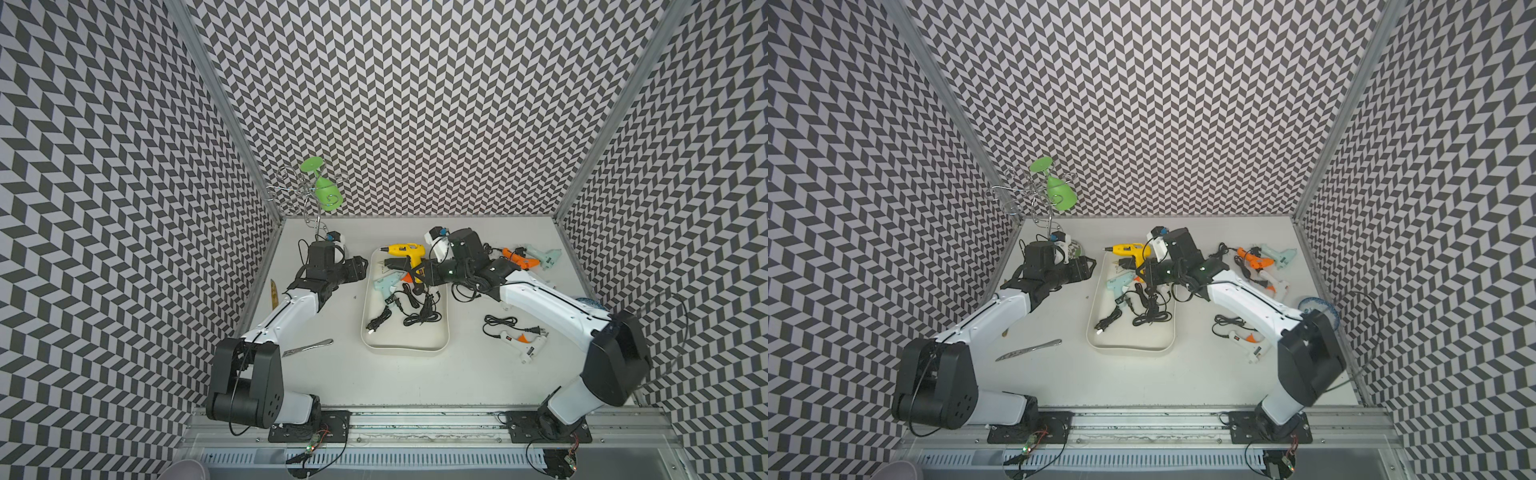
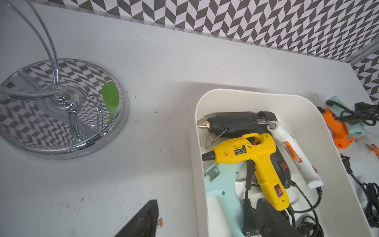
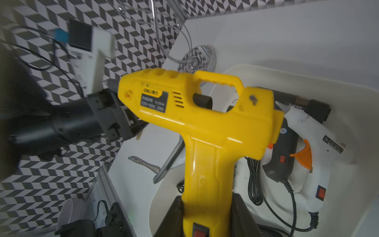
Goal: Put the hot melt glue gun into the storage box
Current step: Place the hot melt adhesive gun in the storage box.
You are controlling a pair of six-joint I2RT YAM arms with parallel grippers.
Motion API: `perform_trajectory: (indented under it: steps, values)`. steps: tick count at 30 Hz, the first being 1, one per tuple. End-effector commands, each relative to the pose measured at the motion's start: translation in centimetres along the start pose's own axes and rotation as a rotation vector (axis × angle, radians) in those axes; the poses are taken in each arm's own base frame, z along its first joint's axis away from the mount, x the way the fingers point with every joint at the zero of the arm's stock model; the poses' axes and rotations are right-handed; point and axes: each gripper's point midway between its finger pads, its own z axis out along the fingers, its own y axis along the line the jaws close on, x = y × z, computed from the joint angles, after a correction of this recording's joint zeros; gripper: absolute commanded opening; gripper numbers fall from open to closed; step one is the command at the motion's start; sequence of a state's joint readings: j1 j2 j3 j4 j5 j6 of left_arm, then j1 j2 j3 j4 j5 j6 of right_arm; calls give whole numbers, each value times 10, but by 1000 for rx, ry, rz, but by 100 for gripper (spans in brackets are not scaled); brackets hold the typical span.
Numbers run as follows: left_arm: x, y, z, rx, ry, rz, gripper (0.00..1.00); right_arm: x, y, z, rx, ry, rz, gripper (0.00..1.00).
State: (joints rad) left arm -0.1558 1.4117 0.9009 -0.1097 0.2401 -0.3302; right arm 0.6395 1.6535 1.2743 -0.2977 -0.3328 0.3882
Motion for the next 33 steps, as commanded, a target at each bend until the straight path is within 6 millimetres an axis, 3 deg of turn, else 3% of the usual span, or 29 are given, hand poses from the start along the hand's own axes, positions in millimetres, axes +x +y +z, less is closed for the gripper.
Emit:
perform_trajectory:
  steps: [1,9,13,20,23,29,33]
  values:
    - [-2,1,-11,-7,-16,14,76,1,2,22,-47,-27,-19,11]
    - [7,5,-8,-9,2,0,76,20,-33,73,31,37,21,11]
    - [7,4,-8,-8,4,2,76,16,-39,89,59,49,25,12]
    - [11,6,-5,-9,16,-1,76,35,-61,124,154,103,37,16]
    - [10,6,-4,-5,17,-3,75,36,-65,129,204,100,30,17]
    - [12,6,-3,-3,25,-3,76,28,-69,124,270,80,1,50]
    - [14,7,0,-7,31,-3,76,7,-53,102,256,28,-39,62]
